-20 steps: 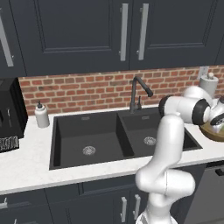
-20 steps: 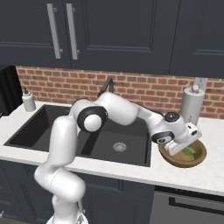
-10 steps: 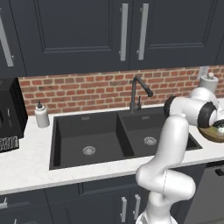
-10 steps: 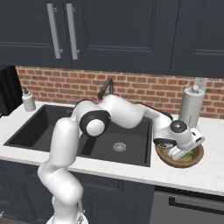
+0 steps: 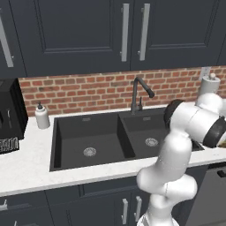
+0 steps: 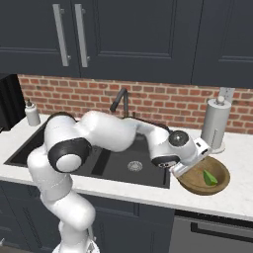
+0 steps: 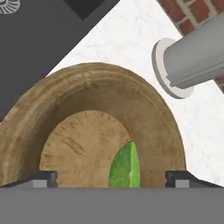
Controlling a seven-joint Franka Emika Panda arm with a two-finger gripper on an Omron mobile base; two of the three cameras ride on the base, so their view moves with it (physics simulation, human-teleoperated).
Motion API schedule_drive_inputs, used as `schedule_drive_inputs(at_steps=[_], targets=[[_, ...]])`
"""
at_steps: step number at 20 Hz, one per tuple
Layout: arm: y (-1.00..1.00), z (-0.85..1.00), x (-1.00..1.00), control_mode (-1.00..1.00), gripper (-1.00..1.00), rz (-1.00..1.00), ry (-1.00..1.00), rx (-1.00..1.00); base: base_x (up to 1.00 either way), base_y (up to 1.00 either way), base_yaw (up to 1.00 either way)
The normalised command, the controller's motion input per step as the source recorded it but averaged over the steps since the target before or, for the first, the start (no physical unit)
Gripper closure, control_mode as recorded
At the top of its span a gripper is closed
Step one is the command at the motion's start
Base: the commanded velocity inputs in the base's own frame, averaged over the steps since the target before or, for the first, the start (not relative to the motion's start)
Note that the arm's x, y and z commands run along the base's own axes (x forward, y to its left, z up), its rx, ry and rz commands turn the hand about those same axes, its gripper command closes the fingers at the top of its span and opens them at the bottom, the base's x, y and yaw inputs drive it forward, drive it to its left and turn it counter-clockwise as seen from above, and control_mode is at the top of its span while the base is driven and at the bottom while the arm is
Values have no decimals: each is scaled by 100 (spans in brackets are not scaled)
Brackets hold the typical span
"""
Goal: Pick the lemon wedge from the sink and place it in the bowl. Then pick the bowl and place it in the microwave. Then close the microwave door and press the start button.
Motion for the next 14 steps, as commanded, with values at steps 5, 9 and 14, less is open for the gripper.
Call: schedule_drive_inputs(at_steps=[5, 9, 14], targets=[[44, 68, -48, -100, -100, -2, 0, -1, 0, 0, 0], [6, 57, -50, -100, -100, -10, 9, 0, 0, 0, 0], [22, 40, -9, -100, -100, -17, 27, 0, 0, 0, 0]])
